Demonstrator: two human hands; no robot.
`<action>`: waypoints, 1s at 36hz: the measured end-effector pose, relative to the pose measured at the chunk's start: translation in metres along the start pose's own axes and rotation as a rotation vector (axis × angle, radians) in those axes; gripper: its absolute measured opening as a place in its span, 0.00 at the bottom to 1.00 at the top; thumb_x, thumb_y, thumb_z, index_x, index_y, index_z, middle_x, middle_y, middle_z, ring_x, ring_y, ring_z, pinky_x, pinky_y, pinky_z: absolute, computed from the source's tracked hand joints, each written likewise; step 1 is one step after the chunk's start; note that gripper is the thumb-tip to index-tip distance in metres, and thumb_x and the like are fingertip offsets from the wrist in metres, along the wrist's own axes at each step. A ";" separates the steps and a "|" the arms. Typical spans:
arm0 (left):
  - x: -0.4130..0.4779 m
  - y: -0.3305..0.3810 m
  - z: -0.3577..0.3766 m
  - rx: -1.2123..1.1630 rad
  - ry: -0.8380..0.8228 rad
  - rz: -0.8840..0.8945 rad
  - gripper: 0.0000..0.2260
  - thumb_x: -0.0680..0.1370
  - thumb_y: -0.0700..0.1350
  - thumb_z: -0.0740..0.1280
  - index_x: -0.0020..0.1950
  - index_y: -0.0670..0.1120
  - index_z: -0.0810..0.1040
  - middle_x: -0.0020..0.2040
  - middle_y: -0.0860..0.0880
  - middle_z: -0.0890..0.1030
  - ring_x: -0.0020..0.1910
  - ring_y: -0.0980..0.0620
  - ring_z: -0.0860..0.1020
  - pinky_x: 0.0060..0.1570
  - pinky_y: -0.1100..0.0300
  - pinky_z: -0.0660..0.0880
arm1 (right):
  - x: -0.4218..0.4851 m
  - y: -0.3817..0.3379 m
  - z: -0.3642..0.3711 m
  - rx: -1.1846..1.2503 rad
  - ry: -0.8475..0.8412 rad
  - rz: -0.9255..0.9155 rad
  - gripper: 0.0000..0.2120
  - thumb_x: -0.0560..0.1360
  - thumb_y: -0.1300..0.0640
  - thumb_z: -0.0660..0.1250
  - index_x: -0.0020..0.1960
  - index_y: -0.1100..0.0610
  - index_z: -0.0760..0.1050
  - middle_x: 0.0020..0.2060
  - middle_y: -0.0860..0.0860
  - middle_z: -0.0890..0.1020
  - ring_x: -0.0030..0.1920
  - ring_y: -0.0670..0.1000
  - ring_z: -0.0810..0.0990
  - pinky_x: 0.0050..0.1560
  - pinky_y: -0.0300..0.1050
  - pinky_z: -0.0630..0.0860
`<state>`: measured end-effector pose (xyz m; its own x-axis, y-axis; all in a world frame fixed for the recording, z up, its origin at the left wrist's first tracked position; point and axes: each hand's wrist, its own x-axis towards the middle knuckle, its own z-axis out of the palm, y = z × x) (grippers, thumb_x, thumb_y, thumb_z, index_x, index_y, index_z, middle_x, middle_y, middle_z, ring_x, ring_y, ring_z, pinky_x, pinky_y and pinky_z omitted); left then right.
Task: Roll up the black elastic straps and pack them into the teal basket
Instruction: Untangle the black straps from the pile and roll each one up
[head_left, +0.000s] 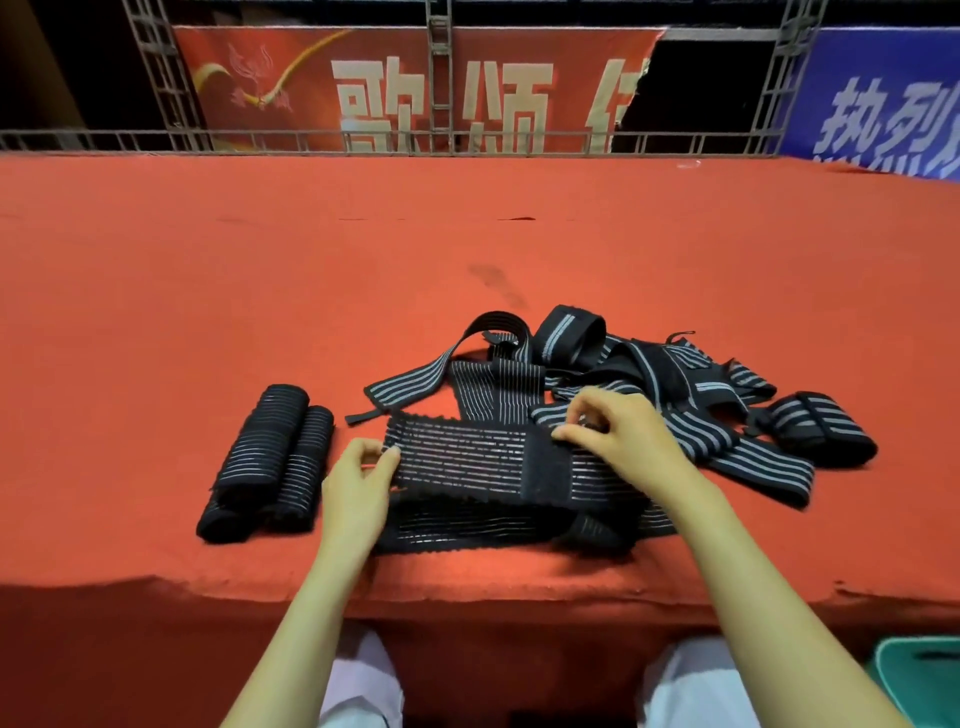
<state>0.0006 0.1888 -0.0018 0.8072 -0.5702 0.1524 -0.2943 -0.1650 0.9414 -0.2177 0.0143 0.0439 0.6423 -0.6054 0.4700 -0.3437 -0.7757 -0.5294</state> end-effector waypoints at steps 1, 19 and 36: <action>-0.002 -0.004 0.003 0.102 0.010 0.019 0.05 0.77 0.44 0.67 0.44 0.43 0.76 0.41 0.49 0.80 0.45 0.46 0.78 0.46 0.58 0.70 | -0.004 0.004 0.004 -0.092 -0.029 -0.045 0.11 0.68 0.50 0.76 0.36 0.50 0.73 0.25 0.42 0.70 0.28 0.40 0.67 0.38 0.41 0.62; -0.020 -0.030 0.010 0.350 0.096 0.054 0.04 0.78 0.41 0.63 0.45 0.43 0.71 0.45 0.42 0.79 0.47 0.39 0.77 0.46 0.51 0.68 | -0.032 0.035 -0.009 -0.139 -0.385 0.084 0.16 0.66 0.42 0.75 0.41 0.52 0.74 0.40 0.47 0.74 0.45 0.47 0.69 0.46 0.43 0.67; -0.016 -0.031 0.001 0.225 0.126 -0.035 0.04 0.79 0.40 0.62 0.49 0.39 0.72 0.46 0.42 0.77 0.48 0.43 0.74 0.48 0.53 0.66 | -0.020 0.049 -0.023 -0.668 0.078 -0.007 0.21 0.65 0.32 0.68 0.34 0.49 0.72 0.31 0.43 0.74 0.42 0.49 0.70 0.51 0.48 0.56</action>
<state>-0.0037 0.2024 -0.0335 0.8723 -0.4582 0.1705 -0.3598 -0.3655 0.8585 -0.2628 -0.0157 0.0250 0.6031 -0.5920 0.5347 -0.7060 -0.7081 0.0122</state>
